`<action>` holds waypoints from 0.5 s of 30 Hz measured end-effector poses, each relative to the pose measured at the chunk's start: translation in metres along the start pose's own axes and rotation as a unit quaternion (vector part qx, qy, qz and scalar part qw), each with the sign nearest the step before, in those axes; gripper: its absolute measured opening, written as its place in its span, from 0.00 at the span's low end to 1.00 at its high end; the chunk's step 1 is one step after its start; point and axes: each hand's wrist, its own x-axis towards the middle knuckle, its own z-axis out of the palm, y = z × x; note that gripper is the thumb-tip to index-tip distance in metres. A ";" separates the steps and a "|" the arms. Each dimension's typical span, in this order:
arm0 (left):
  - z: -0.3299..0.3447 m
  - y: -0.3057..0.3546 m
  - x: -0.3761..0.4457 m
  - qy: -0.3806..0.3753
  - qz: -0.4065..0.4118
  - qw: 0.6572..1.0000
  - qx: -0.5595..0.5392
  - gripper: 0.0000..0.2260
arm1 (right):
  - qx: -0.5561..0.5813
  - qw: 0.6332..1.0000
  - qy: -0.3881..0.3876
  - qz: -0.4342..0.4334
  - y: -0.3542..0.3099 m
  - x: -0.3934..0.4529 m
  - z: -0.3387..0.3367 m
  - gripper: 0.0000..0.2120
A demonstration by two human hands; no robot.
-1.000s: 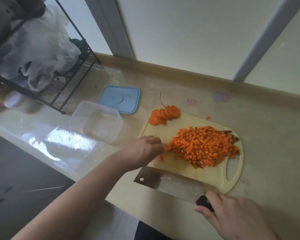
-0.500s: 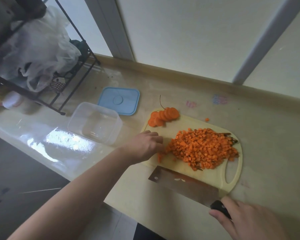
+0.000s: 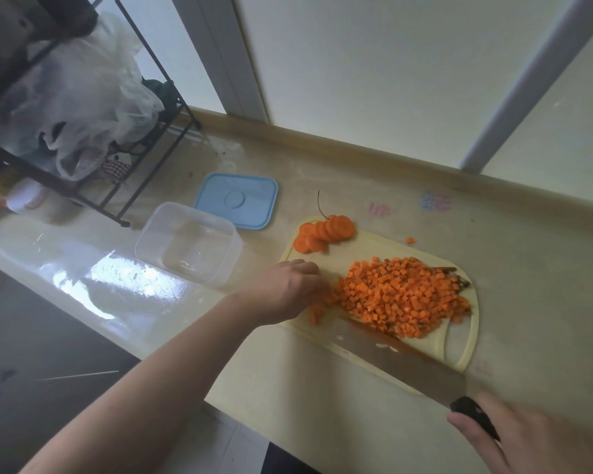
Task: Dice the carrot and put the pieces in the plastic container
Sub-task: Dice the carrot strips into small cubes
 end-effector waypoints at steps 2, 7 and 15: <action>-0.001 0.002 0.000 -0.001 0.010 1.000 -0.002 0.16 | -0.002 1.000 0.013 -0.006 0.005 -0.003 -0.001 0.34; -0.002 0.004 -0.001 -0.008 0.012 1.000 0.001 0.18 | -0.002 1.000 0.025 -0.018 0.008 -0.002 -0.002 0.35; -0.003 0.007 -0.002 -0.008 0.013 1.000 -0.009 0.08 | 0.077 0.995 0.002 0.060 0.000 -0.004 0.001 0.34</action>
